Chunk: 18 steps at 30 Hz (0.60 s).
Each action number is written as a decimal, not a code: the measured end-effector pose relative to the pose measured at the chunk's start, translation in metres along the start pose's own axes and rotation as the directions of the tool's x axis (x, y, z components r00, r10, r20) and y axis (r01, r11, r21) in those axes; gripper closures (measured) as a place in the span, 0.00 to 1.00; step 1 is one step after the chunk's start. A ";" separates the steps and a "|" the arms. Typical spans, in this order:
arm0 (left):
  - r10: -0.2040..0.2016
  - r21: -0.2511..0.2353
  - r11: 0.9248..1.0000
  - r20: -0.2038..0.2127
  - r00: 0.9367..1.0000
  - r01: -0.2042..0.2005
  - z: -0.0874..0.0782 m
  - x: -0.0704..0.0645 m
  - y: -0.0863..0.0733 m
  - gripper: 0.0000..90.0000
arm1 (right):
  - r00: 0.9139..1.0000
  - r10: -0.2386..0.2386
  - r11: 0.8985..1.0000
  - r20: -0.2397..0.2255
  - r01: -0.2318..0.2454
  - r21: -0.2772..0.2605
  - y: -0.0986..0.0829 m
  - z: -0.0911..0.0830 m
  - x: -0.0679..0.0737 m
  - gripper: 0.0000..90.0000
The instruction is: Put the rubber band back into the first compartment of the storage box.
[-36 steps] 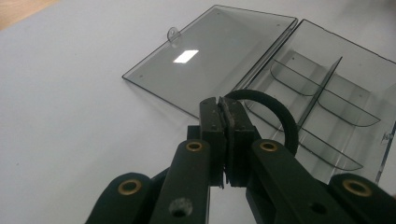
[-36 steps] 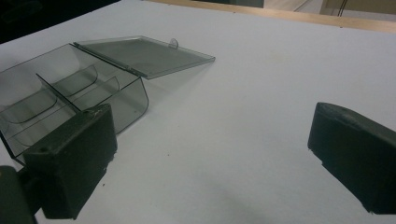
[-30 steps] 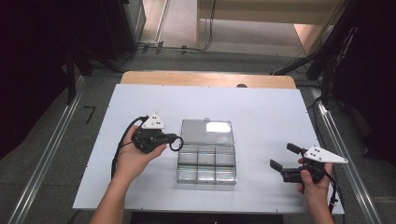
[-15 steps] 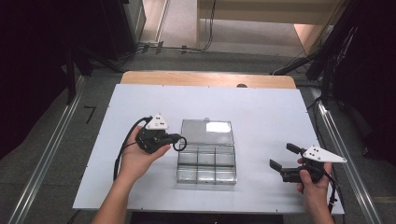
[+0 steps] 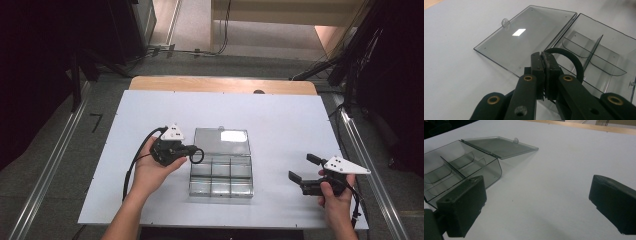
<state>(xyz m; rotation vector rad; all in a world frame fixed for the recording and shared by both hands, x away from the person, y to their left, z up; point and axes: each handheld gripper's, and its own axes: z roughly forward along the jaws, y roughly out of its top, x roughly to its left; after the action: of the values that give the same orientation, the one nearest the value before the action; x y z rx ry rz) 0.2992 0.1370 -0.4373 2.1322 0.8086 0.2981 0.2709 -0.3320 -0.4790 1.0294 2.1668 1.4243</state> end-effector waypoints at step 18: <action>0.003 0.035 0.999 0.007 1.000 -0.003 0.015 -0.008 -0.010 0.98 | 1.000 0.005 1.000 -0.001 -0.005 0.005 -0.001 0.001 -0.001 0.00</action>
<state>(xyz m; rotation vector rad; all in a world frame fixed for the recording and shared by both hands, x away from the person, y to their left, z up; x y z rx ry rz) 0.2958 0.1267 -0.4540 2.1656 0.8125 0.2799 0.2715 -0.3321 -0.4803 1.0371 2.1709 1.4229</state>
